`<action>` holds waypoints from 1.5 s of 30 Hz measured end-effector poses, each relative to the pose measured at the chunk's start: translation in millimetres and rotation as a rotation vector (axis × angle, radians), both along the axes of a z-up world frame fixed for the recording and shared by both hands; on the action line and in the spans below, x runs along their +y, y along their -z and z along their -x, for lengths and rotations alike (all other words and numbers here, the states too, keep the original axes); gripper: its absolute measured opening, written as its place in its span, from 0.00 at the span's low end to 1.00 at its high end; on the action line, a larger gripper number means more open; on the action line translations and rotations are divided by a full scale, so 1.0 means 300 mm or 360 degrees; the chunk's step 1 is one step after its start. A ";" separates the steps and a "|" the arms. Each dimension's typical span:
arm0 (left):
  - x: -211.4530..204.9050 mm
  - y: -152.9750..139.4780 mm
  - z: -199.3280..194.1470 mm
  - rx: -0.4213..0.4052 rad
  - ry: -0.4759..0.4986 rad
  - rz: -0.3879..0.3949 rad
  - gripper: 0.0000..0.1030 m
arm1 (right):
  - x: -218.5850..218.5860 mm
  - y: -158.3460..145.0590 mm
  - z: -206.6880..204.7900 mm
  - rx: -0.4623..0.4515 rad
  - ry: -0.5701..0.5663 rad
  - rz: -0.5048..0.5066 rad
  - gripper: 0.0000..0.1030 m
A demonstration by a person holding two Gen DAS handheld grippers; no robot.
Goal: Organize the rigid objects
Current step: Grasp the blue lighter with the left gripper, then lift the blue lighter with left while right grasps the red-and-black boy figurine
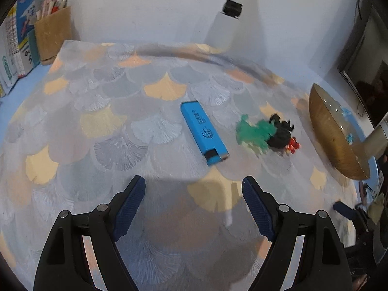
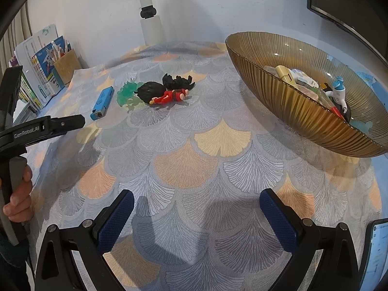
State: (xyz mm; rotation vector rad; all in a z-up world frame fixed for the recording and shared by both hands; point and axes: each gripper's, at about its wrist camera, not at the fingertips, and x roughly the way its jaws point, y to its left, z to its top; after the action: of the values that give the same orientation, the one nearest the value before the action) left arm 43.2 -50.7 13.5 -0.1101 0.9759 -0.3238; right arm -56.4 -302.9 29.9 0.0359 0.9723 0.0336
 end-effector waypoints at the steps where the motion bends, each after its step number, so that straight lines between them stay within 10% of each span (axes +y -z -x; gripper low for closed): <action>1: -0.013 -0.004 -0.007 -0.0005 0.0008 -0.0022 0.78 | -0.002 0.001 0.000 0.0000 0.0000 0.0000 1.00; 7: -0.112 -0.003 -0.151 0.0012 -0.0070 -0.0094 0.76 | 0.000 0.004 0.000 0.0004 -0.0002 0.0011 1.00; 12: -0.210 0.008 -0.196 -0.0110 -0.0021 -0.0379 0.22 | 0.009 0.008 -0.004 0.0009 -0.0009 0.0028 1.00; 21: -0.057 -0.020 -0.027 -0.0068 -0.0027 -0.0212 0.21 | 0.100 -0.008 -0.054 0.0211 -0.0175 0.0055 1.00; 36: 0.038 -0.020 -0.007 -0.0216 -0.0110 0.0005 0.21 | 0.193 0.043 -0.502 -0.0004 -0.0061 0.0121 0.83; 38: 0.039 -0.019 -0.008 -0.0214 -0.0103 0.0009 0.21 | 0.194 0.030 -0.489 -0.0049 -0.0090 0.0095 0.68; 45: 0.033 -0.021 -0.002 -0.0229 -0.0094 -0.0008 0.21 | 0.189 0.000 -0.296 0.0003 -0.0014 0.0049 0.67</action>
State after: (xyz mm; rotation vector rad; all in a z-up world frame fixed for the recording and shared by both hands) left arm 43.8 -40.7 19.7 -0.1091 0.8296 -0.2713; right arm 32.3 -246.1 30.0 0.0029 0.9744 0.0268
